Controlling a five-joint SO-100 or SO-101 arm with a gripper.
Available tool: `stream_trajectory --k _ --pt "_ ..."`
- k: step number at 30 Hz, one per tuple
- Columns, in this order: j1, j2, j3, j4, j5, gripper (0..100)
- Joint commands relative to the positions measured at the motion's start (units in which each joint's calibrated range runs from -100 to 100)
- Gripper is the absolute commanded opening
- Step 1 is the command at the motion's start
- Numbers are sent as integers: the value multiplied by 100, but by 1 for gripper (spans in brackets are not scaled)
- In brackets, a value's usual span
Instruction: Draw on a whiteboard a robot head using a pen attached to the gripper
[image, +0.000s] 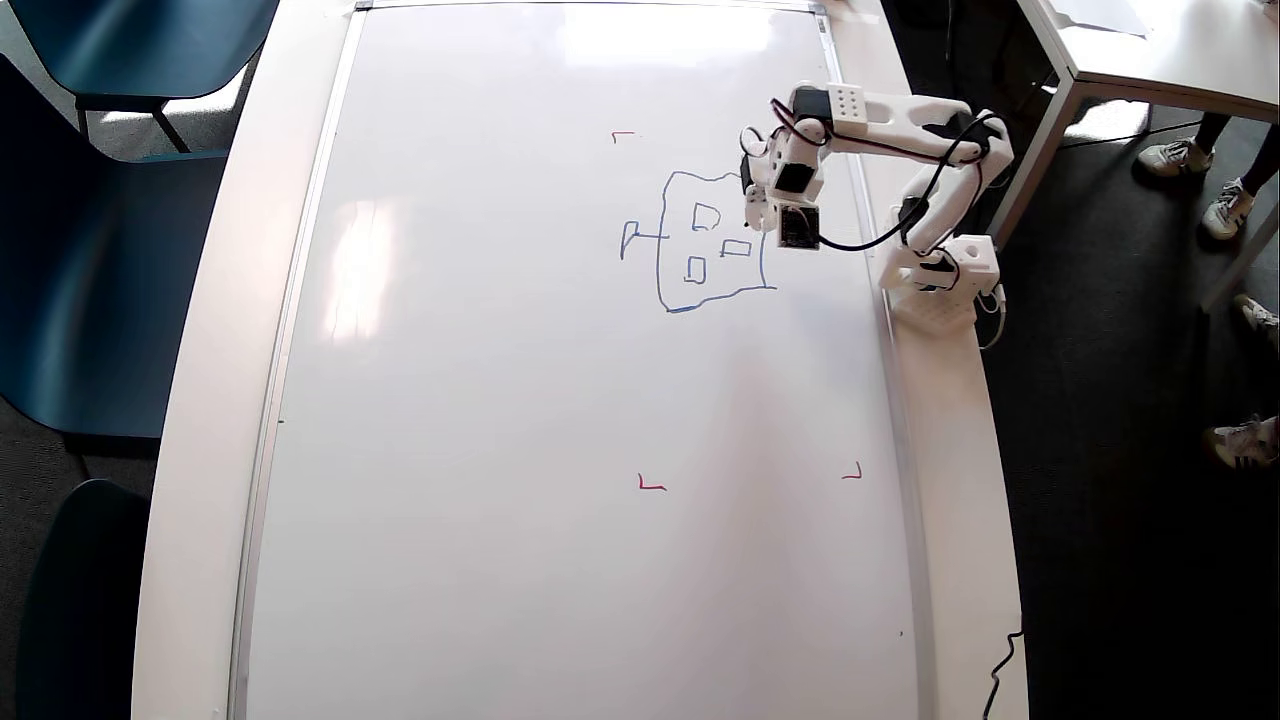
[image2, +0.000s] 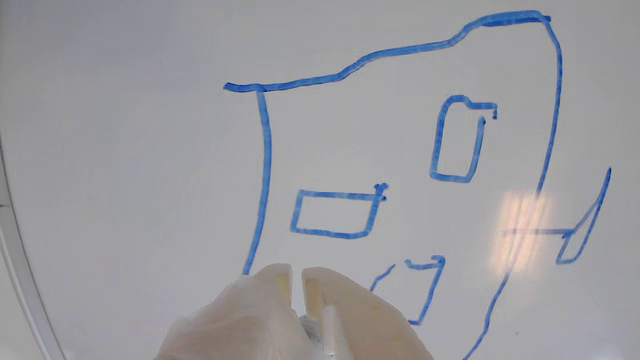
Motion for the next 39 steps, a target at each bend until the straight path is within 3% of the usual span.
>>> stream_trajectory --k 1,13,20,28,39 --pt "-12 -234 110 -577 28 1" --pt "-34 -997 -162 -1289 211 1" --pt "-86 -2347 428 -2688 666 1" --pt "-859 -4334 928 -2679 656 1" --pt "-830 -7462 2607 -2679 666 1"
